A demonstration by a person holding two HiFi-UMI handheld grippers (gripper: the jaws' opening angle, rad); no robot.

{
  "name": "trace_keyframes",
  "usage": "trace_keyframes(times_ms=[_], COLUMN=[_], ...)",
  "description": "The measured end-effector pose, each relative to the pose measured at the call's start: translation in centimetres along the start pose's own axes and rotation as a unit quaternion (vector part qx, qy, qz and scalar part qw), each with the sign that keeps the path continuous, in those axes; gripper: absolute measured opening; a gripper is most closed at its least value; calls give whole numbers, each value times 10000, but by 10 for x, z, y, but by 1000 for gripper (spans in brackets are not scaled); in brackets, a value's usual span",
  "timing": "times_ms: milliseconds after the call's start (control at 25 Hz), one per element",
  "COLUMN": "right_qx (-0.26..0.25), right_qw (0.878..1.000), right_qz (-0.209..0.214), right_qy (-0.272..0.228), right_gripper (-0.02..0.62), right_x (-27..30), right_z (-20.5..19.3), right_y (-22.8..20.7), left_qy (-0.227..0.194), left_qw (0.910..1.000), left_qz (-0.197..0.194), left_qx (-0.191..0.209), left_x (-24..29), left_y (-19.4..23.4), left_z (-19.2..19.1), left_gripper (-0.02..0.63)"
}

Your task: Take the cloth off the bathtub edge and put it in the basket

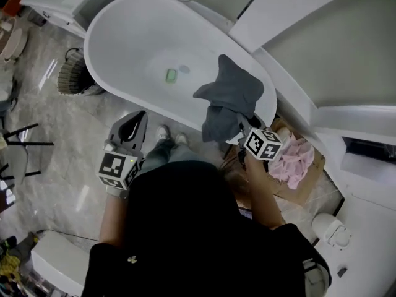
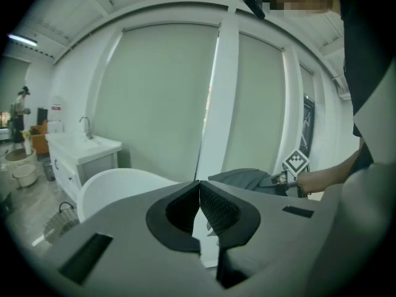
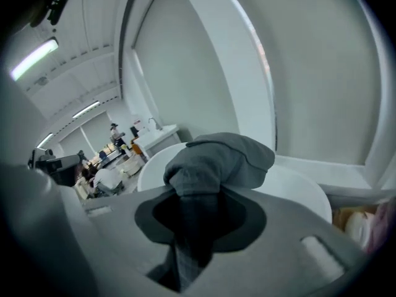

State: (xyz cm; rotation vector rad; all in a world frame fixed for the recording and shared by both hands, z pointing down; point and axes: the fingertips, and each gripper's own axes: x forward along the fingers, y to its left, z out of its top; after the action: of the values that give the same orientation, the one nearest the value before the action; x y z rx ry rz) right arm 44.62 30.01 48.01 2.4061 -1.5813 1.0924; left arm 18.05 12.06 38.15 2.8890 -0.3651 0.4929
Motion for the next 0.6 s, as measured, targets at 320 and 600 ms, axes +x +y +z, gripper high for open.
trace_keyframes(times_ms=[320, 600], right_qx=[-995, -1480], right_qw=[9844, 9621], right_qz=[1417, 2240], right_qy=[320, 474], right_gripper=[97, 98], right_x=[52, 89], right_z=[28, 31], right_y=[130, 266], left_qy=[-162, -355], left_qw=[9903, 9718], left_qz=[1250, 2071], left_qx=[-589, -1070], left_x=[-87, -168], left_y=[44, 109], left_z=[-31, -55], left_gripper=[13, 12])
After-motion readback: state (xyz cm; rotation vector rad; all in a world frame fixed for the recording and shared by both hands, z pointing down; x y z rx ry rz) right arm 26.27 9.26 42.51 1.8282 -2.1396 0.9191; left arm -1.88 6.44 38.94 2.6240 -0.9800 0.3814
